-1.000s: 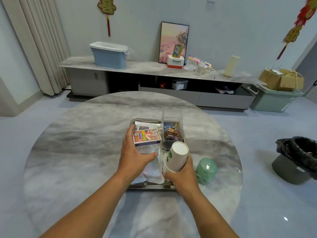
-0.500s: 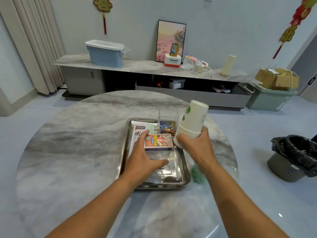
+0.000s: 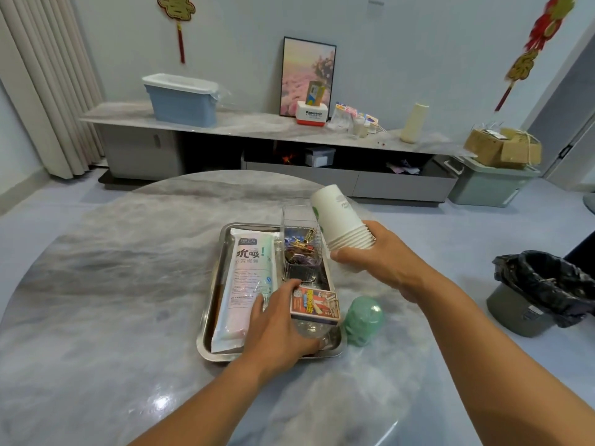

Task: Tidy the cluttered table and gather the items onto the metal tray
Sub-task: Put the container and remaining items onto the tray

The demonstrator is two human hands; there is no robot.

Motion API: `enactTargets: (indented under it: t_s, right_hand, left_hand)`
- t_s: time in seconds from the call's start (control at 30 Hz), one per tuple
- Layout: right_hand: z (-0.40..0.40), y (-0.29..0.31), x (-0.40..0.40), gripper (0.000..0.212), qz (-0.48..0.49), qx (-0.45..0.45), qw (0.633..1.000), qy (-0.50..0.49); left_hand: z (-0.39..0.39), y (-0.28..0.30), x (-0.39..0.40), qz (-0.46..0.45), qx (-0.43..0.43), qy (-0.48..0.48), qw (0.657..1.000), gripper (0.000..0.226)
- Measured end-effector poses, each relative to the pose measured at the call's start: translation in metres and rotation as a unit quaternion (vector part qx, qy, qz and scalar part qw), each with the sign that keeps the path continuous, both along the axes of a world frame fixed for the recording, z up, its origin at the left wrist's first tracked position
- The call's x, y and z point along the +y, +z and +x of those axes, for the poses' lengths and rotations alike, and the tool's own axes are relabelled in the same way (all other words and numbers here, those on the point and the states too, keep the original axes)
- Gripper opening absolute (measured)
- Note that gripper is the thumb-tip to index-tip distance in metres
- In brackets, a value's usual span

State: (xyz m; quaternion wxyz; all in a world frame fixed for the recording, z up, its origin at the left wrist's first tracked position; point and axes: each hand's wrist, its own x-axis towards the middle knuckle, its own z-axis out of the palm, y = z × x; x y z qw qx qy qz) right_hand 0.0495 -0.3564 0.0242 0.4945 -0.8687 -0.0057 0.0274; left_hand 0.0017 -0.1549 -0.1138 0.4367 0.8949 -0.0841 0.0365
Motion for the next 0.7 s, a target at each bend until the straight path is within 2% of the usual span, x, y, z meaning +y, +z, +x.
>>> enactTargets:
  t_s: [0.1, 0.17, 0.23, 0.33, 0.43, 0.57, 0.7]
  right_hand:
    - [0.006, 0.003, -0.003, 0.075, -0.097, 0.017, 0.995, 0.018]
    - [0.013, 0.008, -0.004, 0.08, -0.23, 0.009, 0.972, 0.043]
    - [0.02, 0.014, 0.0, 0.085, -0.366, -0.009, 0.928, 0.068]
    - [0.027, 0.023, 0.015, 0.088, -0.509, -0.036, 0.853, 0.108]
    - [0.031, 0.034, 0.038, 0.08, -0.63, -0.101, 0.752, 0.164]
    - [0.029, 0.046, 0.075, 0.062, -0.708, -0.162, 0.651, 0.22]
    - [0.024, 0.04, 0.106, 0.053, -0.75, -0.178, 0.585, 0.252]
  left_hand:
    - [0.0, 0.005, 0.011, 0.012, 0.025, -0.021, 0.999, 0.108]
    - [0.001, 0.009, 0.016, 0.013, 0.055, -0.049, 0.997, 0.115]
    - [0.002, 0.013, 0.019, -0.016, 0.082, -0.046, 0.995, 0.122]
    - [0.006, 0.017, 0.018, -0.049, 0.102, -0.028, 0.993, 0.121]
    - [0.011, 0.017, 0.019, -0.091, 0.13, -0.015, 0.987, 0.123]
    - [0.012, 0.018, 0.026, -0.172, 0.154, 0.011, 0.973, 0.112]
    - [0.02, 0.018, 0.03, -0.195, 0.118, 0.052, 0.972, 0.091]
